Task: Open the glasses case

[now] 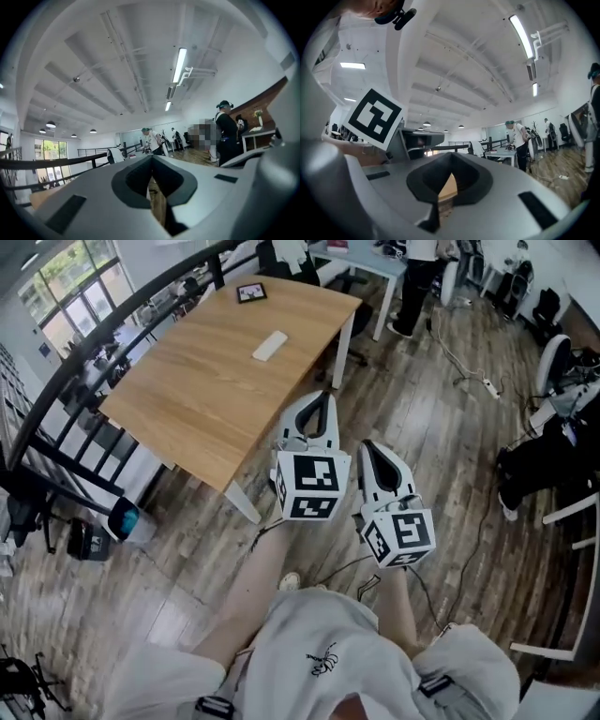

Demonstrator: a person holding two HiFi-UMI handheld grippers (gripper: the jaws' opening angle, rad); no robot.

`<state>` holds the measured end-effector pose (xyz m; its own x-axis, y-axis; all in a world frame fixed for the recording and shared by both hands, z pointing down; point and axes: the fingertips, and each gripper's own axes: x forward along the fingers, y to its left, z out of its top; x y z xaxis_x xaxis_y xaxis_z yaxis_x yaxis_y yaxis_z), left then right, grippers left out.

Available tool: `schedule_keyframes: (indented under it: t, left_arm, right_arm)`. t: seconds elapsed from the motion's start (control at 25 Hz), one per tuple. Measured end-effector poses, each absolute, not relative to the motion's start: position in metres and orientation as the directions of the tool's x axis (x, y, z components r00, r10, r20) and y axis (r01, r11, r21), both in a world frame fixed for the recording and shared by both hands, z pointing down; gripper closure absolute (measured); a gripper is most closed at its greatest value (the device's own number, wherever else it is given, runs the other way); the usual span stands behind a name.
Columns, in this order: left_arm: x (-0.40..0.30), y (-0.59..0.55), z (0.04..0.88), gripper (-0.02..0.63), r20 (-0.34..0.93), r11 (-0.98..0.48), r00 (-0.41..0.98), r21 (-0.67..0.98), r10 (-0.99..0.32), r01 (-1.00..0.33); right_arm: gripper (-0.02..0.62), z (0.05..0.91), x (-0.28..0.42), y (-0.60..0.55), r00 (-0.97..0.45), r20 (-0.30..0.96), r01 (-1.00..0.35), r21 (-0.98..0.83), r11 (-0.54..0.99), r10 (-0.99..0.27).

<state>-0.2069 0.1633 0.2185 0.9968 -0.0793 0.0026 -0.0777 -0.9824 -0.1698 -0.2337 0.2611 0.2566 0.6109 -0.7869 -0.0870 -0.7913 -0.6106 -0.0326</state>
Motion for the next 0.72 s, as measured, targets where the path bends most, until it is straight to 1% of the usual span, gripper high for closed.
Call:
schedule_keyframes:
  t: [0.12, 0.28, 0.4, 0.52, 0.64, 0.72]
  left_arm:
    - [-0.210, 0.169, 0.224, 0.589, -0.042, -0.997, 0.998, -0.059, -0.054, -0.057]
    - [-0.234, 0.166, 0.237, 0.589, -0.125, -0.998, 0.991, -0.021, -0.058, -0.061]
    - [-0.244, 0.158, 0.247, 0.589, -0.130, -0.994, 0.986, -0.007, -0.105, -0.106]
    - [-0.242, 0.147, 0.254, 0.589, -0.121, -0.987, 0.980, -0.002, -0.161, -0.163]
    - [-0.232, 0.134, 0.262, 0.589, -0.107, -0.978, 0.973, -0.008, -0.204, -0.206]
    - [-0.217, 0.123, 0.266, 0.589, -0.108, -0.976, 0.970, 0.024, -0.217, -0.216]
  right_arm:
    - [0.589, 0.255, -0.233, 0.272, 0.614, -0.072, -0.783, 0.068, -0.618, -0.786]
    - [0.589, 0.247, -0.224, 0.293, 0.608, -0.119, -0.774, 0.133, -0.619, -0.785]
    - [0.589, 0.249, -0.219, 0.301, 0.583, -0.124, -0.785, 0.169, -0.596, -0.803]
    - [0.589, 0.259, -0.204, 0.306, 0.588, -0.114, -0.781, 0.179, -0.598, -0.801]
    - [0.589, 0.264, -0.190, 0.303, 0.581, -0.111, -0.790, 0.164, -0.591, -0.807]
    - [0.589, 0.266, -0.175, 0.294, 0.574, -0.114, -0.793, 0.170, -0.586, -0.811]
